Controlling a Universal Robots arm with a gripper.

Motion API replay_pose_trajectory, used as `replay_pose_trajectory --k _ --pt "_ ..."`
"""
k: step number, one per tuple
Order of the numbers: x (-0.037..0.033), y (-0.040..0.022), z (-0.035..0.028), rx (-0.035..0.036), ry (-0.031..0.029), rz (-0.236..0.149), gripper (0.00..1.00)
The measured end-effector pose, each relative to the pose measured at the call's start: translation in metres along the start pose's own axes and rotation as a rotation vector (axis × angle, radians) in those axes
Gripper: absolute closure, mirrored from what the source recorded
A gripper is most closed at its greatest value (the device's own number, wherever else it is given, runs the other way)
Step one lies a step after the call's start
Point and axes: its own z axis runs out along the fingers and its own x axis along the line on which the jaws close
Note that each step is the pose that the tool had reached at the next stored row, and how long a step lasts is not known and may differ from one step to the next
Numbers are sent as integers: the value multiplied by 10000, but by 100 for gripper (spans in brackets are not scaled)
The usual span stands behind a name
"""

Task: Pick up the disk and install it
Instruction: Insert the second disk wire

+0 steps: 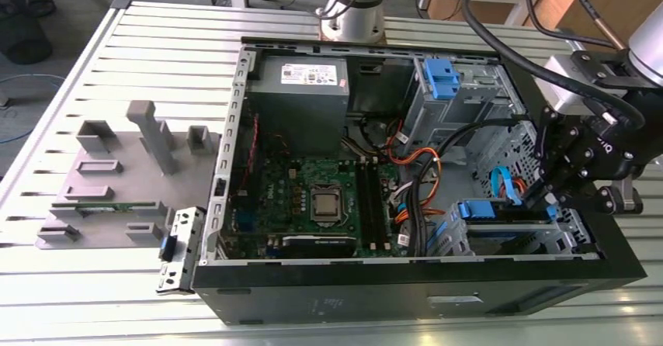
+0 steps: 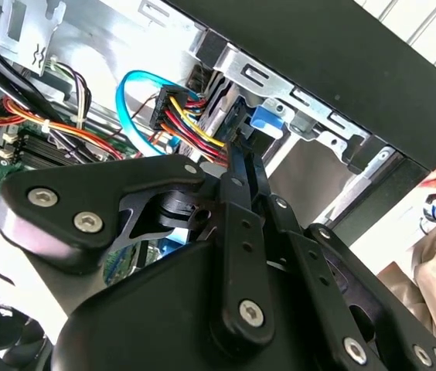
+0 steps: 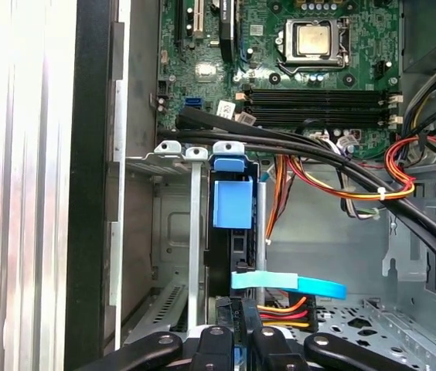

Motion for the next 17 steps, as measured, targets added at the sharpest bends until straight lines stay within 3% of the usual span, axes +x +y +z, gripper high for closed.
replay_pose_trajectory --k 17 --pt "-15 -1 21 0 12 0 84"
